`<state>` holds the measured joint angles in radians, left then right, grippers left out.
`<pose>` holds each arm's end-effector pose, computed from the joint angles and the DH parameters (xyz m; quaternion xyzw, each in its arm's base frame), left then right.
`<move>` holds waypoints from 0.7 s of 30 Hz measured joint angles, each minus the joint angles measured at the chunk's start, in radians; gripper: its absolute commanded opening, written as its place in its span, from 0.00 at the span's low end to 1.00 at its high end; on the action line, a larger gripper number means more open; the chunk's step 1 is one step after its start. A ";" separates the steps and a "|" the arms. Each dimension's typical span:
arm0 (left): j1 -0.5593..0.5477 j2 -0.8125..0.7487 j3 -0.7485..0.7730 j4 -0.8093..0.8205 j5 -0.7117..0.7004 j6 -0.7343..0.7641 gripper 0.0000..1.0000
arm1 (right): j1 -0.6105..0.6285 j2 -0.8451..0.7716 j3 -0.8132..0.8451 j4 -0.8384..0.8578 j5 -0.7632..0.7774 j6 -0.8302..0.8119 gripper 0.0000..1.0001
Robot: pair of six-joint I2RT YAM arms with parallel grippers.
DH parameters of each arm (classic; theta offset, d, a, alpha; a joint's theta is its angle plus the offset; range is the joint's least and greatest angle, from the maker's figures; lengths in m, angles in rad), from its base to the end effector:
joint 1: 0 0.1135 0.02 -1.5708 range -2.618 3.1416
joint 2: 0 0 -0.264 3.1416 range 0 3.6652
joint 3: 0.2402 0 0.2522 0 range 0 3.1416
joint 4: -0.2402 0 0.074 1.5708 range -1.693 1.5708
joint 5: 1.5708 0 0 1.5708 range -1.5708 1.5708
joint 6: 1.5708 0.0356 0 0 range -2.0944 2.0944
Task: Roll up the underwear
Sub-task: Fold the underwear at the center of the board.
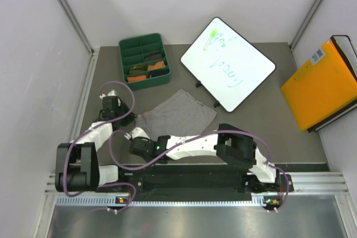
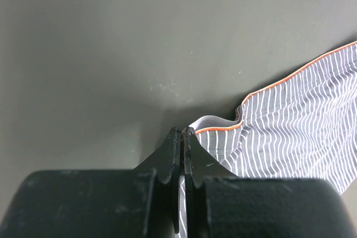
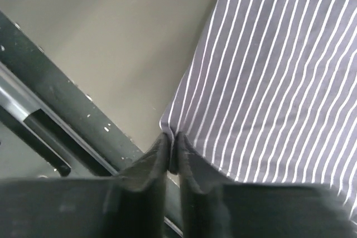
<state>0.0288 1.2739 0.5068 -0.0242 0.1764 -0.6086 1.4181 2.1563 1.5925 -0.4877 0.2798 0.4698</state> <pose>0.2375 0.0006 0.1616 -0.2569 0.8855 -0.1863 0.3394 0.0795 0.4519 0.1594 -0.4051 0.8678 0.1268 0.2583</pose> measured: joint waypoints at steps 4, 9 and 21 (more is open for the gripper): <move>0.002 -0.001 0.000 0.001 0.001 -0.001 0.00 | 0.000 0.001 0.002 0.002 -0.009 -0.005 0.00; 0.002 -0.045 0.000 -0.010 -0.028 -0.014 0.00 | -0.001 -0.014 -0.011 0.021 -0.084 -0.031 0.00; 0.002 -0.277 0.023 -0.140 -0.116 -0.006 0.00 | -0.072 -0.257 -0.190 0.084 -0.294 -0.032 0.00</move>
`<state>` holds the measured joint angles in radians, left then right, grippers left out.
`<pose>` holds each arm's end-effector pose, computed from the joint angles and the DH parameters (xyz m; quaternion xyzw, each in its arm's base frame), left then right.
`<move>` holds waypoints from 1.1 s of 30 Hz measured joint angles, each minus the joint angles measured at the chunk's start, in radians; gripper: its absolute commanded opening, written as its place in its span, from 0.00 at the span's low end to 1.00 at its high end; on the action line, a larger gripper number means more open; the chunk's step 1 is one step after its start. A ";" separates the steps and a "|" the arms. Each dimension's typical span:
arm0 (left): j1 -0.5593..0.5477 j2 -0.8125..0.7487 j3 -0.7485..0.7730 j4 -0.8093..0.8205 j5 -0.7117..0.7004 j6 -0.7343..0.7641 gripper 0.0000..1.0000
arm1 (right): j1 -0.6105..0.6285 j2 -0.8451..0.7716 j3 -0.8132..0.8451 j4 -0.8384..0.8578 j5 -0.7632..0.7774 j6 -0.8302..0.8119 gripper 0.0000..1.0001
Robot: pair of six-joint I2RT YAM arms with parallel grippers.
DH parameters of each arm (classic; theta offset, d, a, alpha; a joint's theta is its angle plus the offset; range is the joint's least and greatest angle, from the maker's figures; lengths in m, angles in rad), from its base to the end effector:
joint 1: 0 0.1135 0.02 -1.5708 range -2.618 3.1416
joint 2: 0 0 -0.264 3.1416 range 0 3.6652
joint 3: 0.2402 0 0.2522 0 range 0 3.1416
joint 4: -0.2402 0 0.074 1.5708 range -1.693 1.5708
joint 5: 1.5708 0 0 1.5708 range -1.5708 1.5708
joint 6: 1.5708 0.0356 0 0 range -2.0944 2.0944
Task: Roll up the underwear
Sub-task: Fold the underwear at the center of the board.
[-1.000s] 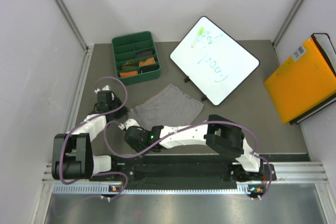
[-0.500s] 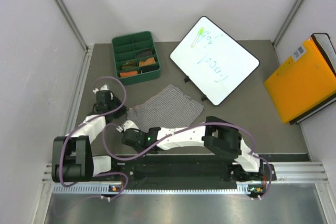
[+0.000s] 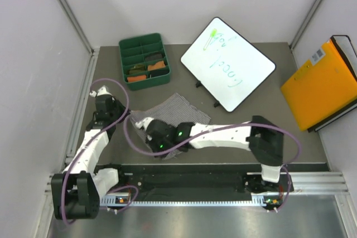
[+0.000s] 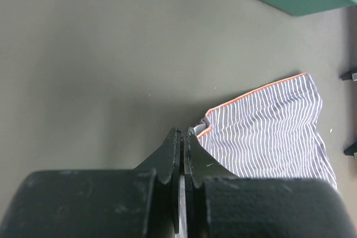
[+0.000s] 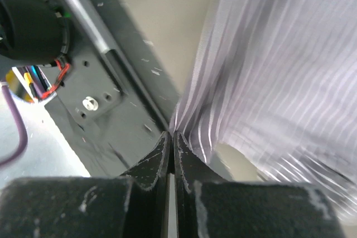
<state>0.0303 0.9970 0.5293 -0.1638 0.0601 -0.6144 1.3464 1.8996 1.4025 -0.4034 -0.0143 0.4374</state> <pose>0.2108 0.0042 0.2137 -0.2695 0.8497 -0.1559 0.4255 0.0924 0.4069 0.2134 -0.4167 0.8474 0.2602 0.2013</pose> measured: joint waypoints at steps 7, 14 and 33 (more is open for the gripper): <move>-0.061 0.169 0.147 -0.032 -0.005 -0.001 0.00 | -0.268 -0.189 -0.119 -0.006 -0.106 -0.011 0.00; -0.246 0.391 0.336 -0.019 -0.047 -0.038 0.00 | -0.476 -0.220 -0.186 -0.064 -0.188 -0.056 0.00; -0.374 0.832 0.739 -0.042 -0.053 -0.072 0.00 | -0.729 -0.233 -0.251 -0.120 -0.304 -0.122 0.00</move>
<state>-0.3439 1.8290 1.2678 -0.2058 0.0067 -0.6865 0.6174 1.6669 1.1519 -0.5236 -0.3183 0.3149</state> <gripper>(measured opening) 0.023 0.008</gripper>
